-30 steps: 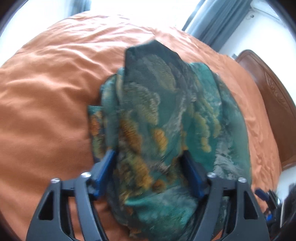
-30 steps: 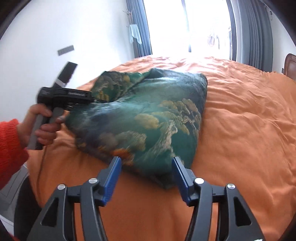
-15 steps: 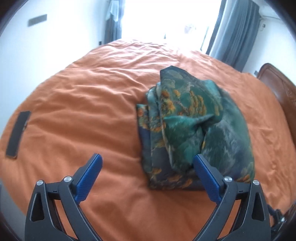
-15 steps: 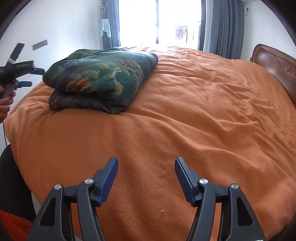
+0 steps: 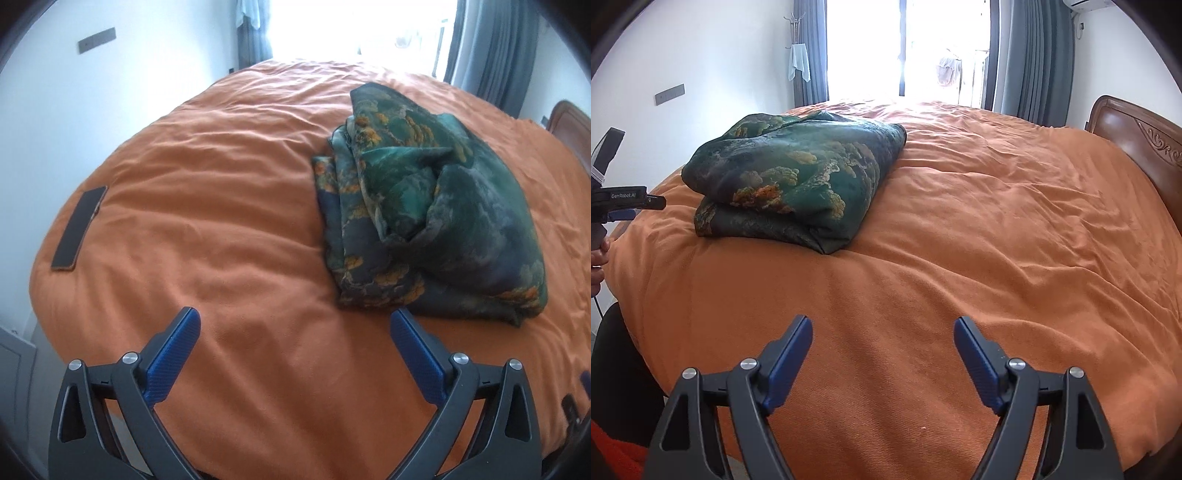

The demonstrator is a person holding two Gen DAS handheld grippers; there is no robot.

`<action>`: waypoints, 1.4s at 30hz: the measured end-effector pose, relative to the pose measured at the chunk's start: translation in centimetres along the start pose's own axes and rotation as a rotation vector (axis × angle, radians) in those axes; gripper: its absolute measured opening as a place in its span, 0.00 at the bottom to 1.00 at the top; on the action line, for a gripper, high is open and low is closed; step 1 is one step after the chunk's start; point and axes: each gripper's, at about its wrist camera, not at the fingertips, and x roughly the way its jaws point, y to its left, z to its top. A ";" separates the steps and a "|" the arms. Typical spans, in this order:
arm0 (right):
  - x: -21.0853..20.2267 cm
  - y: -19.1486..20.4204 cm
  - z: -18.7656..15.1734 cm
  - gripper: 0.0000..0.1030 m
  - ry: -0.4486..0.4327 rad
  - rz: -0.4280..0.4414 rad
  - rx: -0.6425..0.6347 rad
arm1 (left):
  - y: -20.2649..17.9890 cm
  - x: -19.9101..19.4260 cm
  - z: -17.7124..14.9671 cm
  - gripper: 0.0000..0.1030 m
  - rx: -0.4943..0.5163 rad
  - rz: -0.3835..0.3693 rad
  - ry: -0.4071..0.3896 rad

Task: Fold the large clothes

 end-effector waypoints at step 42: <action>-1.0 0.2 7.2 1.00 -0.119 0.195 -0.031 | 0.9 15.4 9.8 1.00 -0.231 -0.606 0.321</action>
